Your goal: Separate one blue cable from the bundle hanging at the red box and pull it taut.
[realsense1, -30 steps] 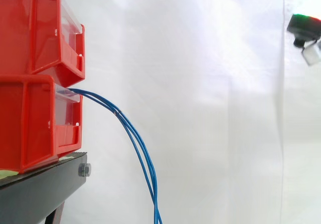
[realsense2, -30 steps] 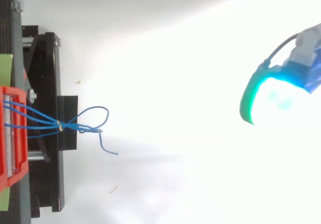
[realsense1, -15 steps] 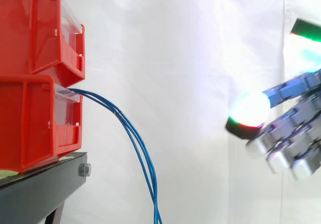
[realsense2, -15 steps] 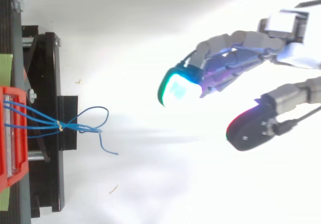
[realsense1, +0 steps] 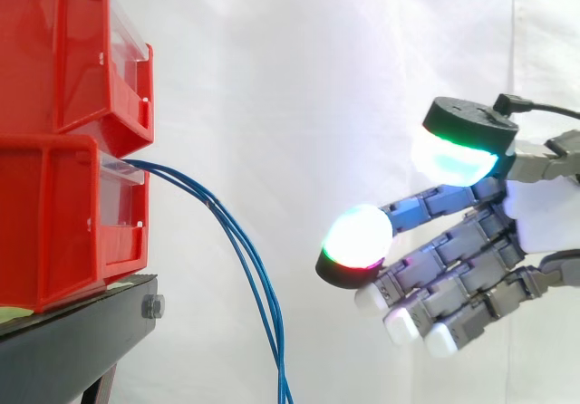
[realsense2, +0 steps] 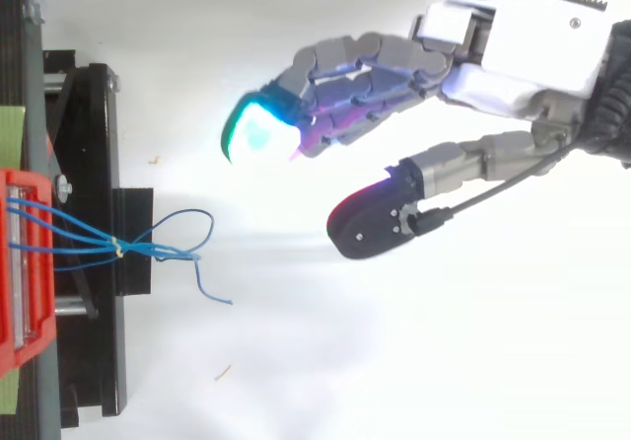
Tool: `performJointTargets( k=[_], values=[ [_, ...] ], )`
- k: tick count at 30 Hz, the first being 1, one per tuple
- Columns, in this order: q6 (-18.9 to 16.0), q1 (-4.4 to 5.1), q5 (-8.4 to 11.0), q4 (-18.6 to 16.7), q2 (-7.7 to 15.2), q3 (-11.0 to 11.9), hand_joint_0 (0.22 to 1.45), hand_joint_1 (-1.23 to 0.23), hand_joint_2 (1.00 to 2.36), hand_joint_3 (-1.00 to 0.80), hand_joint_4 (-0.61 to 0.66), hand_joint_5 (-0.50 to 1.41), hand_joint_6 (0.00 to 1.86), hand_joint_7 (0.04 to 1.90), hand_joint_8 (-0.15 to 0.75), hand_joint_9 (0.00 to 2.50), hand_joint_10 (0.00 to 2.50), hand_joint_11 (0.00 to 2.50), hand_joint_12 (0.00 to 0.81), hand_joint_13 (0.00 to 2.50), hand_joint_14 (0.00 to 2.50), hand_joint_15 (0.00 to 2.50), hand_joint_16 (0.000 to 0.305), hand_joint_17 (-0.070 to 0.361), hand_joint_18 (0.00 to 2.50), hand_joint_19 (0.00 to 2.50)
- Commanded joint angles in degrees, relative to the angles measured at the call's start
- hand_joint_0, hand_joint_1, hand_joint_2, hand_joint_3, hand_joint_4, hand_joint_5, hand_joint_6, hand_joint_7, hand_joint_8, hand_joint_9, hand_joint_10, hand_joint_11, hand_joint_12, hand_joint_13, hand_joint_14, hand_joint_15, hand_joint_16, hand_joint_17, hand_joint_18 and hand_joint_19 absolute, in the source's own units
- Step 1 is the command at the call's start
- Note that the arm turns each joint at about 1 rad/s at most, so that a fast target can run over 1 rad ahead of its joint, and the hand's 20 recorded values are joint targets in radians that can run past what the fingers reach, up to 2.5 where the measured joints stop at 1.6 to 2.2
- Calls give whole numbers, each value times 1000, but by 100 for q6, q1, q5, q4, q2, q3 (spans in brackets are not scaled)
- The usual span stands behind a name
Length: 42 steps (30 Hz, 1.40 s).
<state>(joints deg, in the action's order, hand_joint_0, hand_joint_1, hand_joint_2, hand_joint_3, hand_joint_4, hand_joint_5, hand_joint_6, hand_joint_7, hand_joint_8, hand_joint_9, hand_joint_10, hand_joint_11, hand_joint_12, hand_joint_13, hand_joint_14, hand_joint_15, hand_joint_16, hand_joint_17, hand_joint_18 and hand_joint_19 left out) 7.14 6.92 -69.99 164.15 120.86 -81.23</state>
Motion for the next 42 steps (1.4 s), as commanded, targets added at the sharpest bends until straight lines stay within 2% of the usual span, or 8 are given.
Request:
performJointTargets(
  k=[1,7,8,10,19,24,36,42],
  values=[
    [191,2,126,-243,131,19,502,-702,1000,-500,243,-226,502,863,320,512,8,326,365,684,8,262,43,96,658,152],
    [165,2,117,-472,430,186,505,-677,1000,-500,246,-224,502,861,322,520,8,324,364,687,8,260,42,95,657,165],
    [121,-24,73,-445,658,432,504,-676,1000,-500,247,-224,502,865,320,521,8,325,364,688,8,260,42,95,657,165],
    [24,-42,-59,-401,808,599,504,-674,1000,-500,247,-223,502,858,322,525,8,326,364,688,10,259,42,95,657,168],
    [-169,-59,-410,-445,817,705,505,-661,1000,-500,250,-219,502,859,323,536,8,329,365,696,9,268,42,96,664,173],
    [-213,-156,-718,-516,817,784,507,-658,1000,-500,251,-219,502,860,324,542,8,335,365,703,9,276,42,95,665,180],
    [-521,-156,-823,-788,817,784,512,-643,1000,-500,255,-216,502,858,325,544,9,336,368,711,9,282,42,95,671,197],
    [-530,-156,-832,-1061,1045,819,515,-636,1000,-500,254,-215,502,854,324,546,9,337,369,716,9,283,43,96,682,213]
  ],
)
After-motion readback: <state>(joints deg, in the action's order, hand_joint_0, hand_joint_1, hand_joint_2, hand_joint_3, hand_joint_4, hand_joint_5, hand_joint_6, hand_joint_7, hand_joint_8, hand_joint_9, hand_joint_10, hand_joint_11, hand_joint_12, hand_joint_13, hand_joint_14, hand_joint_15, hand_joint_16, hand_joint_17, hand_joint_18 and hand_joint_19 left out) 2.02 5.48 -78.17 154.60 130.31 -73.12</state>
